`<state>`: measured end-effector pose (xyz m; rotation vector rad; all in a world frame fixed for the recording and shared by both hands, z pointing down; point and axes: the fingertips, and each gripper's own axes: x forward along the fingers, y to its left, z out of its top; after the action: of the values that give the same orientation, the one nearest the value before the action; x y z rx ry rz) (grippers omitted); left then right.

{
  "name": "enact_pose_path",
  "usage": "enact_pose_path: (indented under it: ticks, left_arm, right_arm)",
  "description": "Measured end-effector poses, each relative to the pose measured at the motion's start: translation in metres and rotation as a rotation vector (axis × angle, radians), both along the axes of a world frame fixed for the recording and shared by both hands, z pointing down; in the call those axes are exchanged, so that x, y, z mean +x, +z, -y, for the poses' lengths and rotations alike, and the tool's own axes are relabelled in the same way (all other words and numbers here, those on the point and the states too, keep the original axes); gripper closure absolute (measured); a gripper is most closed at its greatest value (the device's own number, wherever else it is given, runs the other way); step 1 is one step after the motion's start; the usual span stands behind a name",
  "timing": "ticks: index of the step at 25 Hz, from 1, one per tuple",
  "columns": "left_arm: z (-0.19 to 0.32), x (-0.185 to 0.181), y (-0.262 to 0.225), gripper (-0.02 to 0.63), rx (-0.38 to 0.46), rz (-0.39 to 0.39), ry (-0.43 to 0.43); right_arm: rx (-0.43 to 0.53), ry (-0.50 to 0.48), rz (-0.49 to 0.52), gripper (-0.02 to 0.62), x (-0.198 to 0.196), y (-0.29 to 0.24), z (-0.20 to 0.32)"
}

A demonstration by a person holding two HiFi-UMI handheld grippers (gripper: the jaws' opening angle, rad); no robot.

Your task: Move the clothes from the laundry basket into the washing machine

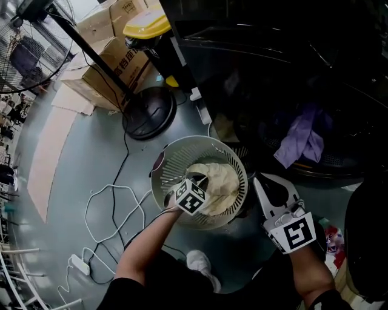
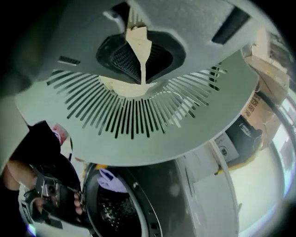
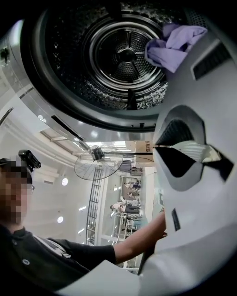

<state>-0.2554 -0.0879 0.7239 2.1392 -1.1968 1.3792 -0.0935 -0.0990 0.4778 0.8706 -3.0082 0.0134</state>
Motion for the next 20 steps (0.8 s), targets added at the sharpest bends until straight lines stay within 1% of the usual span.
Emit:
enact_pose_path:
  ticks: [1, 2, 3, 4, 6, 8, 11, 13, 15, 18, 20]
  left_arm:
    - [-0.003, 0.001, 0.015, 0.568, -0.056, 0.009, 0.037]
    - [-0.008, 0.003, 0.032, 0.5, -0.121, 0.015, 0.077]
    - [-0.014, 0.004, 0.049, 0.394, -0.184, 0.025, 0.12]
    - [-0.02, 0.005, 0.064, 0.306, -0.238, 0.041, 0.164]
    - [-0.028, 0.004, 0.09, 0.232, -0.313, 0.078, 0.235]
    - [-0.034, 0.003, 0.115, 0.167, -0.365, 0.1, 0.262]
    - [-0.043, 0.004, 0.15, 0.086, -0.437, 0.096, 0.248]
    - [-0.047, 0.009, 0.17, 0.044, -0.466, 0.102, 0.258]
    - [-0.048, 0.009, 0.187, 0.043, -0.49, 0.138, 0.264]
    - [-0.045, 0.004, 0.208, 0.043, -0.533, 0.167, 0.206]
    - [-0.045, 0.005, 0.219, 0.043, -0.547, 0.184, 0.198]
  right_arm:
    - [0.022, -0.009, -0.003, 0.583, -0.003, -0.001, -0.002]
    - [0.051, -0.018, -0.007, 0.583, -0.005, -0.003, -0.004]
    - [0.077, -0.024, -0.015, 0.583, -0.007, -0.004, -0.005]
    - [0.093, -0.026, -0.023, 0.583, -0.009, -0.004, -0.006]
    - [0.1, -0.027, -0.032, 0.581, -0.012, -0.002, -0.007]
    - [0.094, -0.03, -0.022, 0.574, -0.015, -0.004, -0.007]
    - [0.06, -0.029, -0.009, 0.568, -0.012, -0.003, -0.011]
    - [0.035, -0.024, -0.013, 0.566, -0.009, -0.001, -0.013]
    - [0.014, -0.017, -0.012, 0.561, -0.006, 0.001, -0.013]
    - [-0.007, -0.005, -0.019, 0.557, 0.001, 0.002, -0.017]
    - [-0.018, 0.007, -0.03, 0.557, 0.008, 0.004, -0.019]
